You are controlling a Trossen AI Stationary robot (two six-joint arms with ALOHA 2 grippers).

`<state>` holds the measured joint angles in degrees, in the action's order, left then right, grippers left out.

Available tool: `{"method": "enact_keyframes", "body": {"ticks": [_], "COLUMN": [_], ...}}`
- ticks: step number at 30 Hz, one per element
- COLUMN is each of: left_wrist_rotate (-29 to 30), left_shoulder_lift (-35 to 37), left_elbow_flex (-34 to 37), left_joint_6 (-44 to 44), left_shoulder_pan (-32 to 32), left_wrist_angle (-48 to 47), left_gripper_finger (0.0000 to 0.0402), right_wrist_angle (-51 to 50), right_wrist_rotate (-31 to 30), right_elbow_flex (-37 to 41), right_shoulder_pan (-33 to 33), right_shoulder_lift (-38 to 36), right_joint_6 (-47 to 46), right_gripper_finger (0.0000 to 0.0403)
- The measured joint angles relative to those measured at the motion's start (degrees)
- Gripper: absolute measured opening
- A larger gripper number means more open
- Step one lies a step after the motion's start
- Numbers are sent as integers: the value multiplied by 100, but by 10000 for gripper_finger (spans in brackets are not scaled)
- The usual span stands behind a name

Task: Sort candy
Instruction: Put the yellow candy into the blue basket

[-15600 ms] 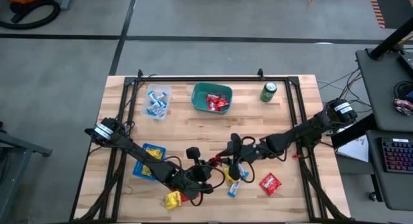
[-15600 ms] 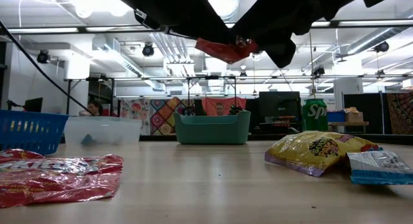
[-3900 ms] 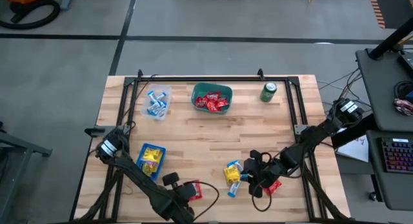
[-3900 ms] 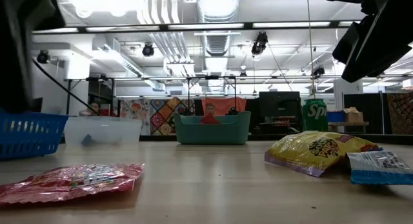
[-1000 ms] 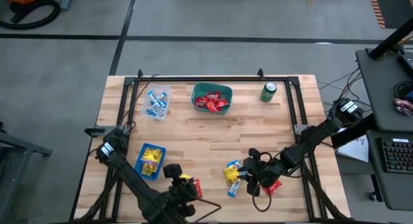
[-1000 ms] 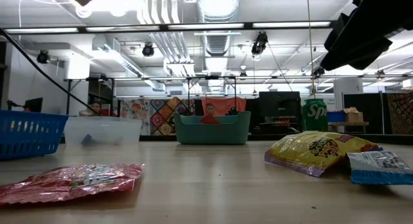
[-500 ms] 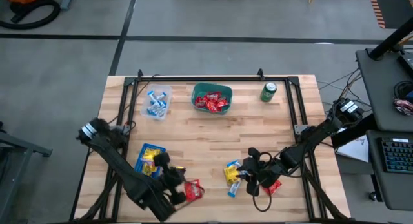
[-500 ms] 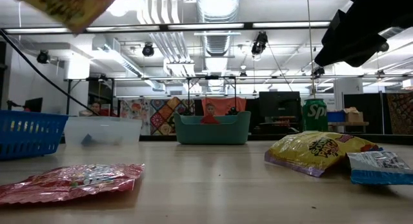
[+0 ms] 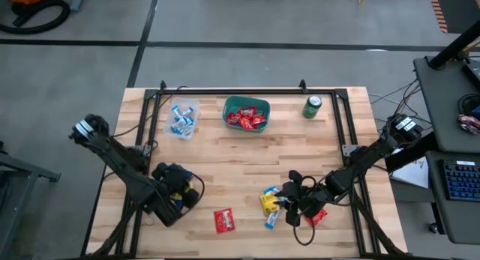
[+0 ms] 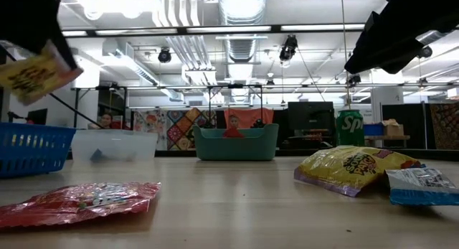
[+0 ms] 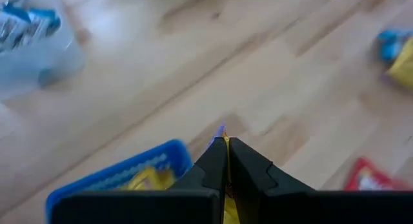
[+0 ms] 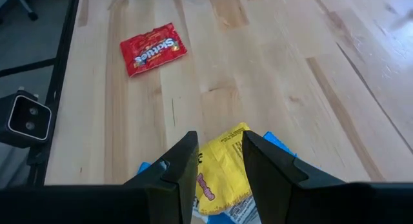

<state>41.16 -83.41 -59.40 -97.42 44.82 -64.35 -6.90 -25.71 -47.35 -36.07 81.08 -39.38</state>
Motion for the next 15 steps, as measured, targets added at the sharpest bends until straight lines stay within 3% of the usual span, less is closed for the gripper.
{"method": "enact_keyframes", "body": {"ticks": [9, 15], "left_wrist_rotate": [-1458, -1921], "left_shoulder_lift": [-216, -544], "left_elbow_flex": [278, 285], "left_joint_6": [585, 1171], "left_shoulder_pan": [-2, 0], "left_wrist_angle": [-205, -375], "left_gripper_finger": [0, 0], "right_wrist_angle": [0, 40], "right_wrist_rotate": [-2, -3], "right_elbow_flex": [0, 0], "right_shoulder_pan": [0, 0], "right_shoulder_lift": [0, 0], "right_joint_6": [20, 39], "right_gripper_finger": [115, 115]}}
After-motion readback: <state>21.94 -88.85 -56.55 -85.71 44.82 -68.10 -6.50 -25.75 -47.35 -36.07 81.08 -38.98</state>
